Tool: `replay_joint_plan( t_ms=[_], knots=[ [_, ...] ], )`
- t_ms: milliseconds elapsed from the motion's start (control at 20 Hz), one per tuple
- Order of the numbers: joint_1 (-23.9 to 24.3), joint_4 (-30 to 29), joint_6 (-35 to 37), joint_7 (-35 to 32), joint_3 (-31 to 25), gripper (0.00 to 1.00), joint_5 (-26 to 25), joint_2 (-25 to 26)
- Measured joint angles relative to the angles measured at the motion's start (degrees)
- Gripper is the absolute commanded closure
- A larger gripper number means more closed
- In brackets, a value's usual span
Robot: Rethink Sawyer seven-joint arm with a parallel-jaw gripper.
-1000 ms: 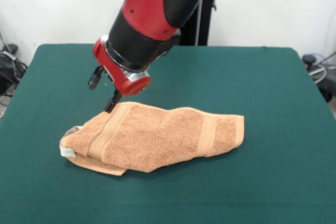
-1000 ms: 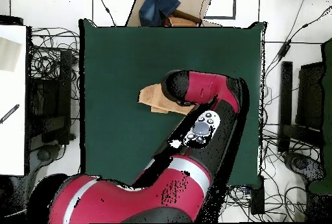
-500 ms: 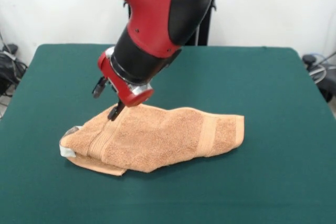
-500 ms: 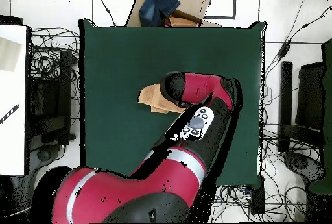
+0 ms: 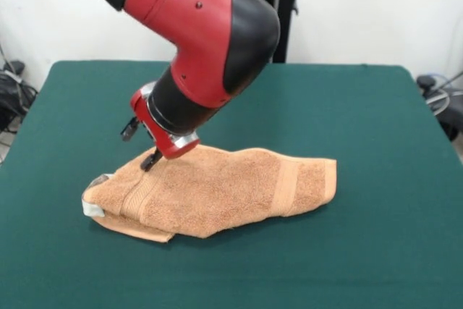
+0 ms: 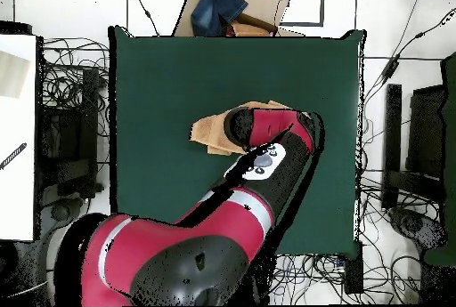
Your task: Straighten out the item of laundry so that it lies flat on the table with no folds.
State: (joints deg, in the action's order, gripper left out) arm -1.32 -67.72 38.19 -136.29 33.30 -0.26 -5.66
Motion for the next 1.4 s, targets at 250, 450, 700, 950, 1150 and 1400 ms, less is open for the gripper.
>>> replay_joint_plan(
  t_ms=[250, 450, 700, 950, 1150, 1400],
  knots=[
    [-2.05, 0.01, -0.01, 0.00, 1.38, 0.00, 0.22, 1.89],
    [-3.17, 0.02, 0.00, 0.00, 1.74, 0.00, 0.65, 2.06],
    [-3.27, 0.02, 0.00, 0.00, 1.74, 0.00, 1.45, 2.03],
    [-2.52, -0.09, 0.00, 0.00, 1.74, 0.00, 1.98, 1.78],
    [-2.55, -0.21, 0.00, 0.00, 1.81, 0.00, 2.46, 1.29],
    [-3.59, -0.27, 0.00, 0.00, 2.16, 0.00, 3.08, 0.87]
  ],
)
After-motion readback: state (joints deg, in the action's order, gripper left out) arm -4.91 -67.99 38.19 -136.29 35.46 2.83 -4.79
